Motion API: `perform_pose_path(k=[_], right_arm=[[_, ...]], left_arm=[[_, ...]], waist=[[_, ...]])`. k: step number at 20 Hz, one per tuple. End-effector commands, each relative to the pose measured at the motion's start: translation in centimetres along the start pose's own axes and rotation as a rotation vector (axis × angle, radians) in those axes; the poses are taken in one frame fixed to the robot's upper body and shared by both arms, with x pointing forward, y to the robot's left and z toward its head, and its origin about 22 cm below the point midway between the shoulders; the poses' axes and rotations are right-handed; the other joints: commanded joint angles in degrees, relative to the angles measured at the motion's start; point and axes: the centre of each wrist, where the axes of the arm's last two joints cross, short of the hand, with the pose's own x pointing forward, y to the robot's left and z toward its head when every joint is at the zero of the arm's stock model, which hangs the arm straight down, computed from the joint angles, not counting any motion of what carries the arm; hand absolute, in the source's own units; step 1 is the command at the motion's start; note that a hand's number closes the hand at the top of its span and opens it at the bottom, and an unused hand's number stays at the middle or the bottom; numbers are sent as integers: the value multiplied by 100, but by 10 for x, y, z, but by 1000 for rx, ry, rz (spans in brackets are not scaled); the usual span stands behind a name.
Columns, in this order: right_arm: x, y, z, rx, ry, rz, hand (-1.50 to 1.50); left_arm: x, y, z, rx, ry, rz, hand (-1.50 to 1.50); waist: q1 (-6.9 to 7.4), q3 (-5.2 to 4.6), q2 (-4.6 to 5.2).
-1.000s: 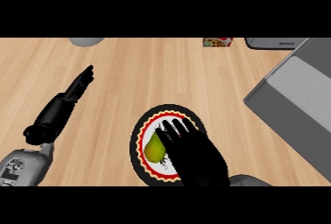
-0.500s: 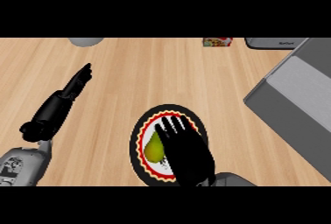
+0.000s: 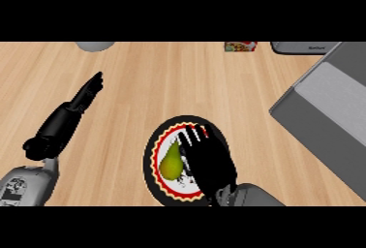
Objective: Pick the tomato from the plate and place it in the cardboard box
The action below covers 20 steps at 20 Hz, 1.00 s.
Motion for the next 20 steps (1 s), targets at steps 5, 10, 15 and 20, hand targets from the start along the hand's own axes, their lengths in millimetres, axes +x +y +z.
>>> perform_pose_path(k=[5,10,15,20], right_arm=[[-6,20,-12,30,-24,-30,-150],[-5,33,-15,46,25,7,-150],[-9,33,-15,26,45,12,-150],[-34,27,-34,69,23,-24,-150]], left_arm=[[1,-7,5,1,-3,0,0],[-7,17,6,1,23,8,0],[-10,6,5,1,-10,-19,0],[-11,0,10,-1,-14,-1,0]], waist=[[4,0,-1],[-3,0,-1],[-13,-1,-2],[-3,-1,0]])
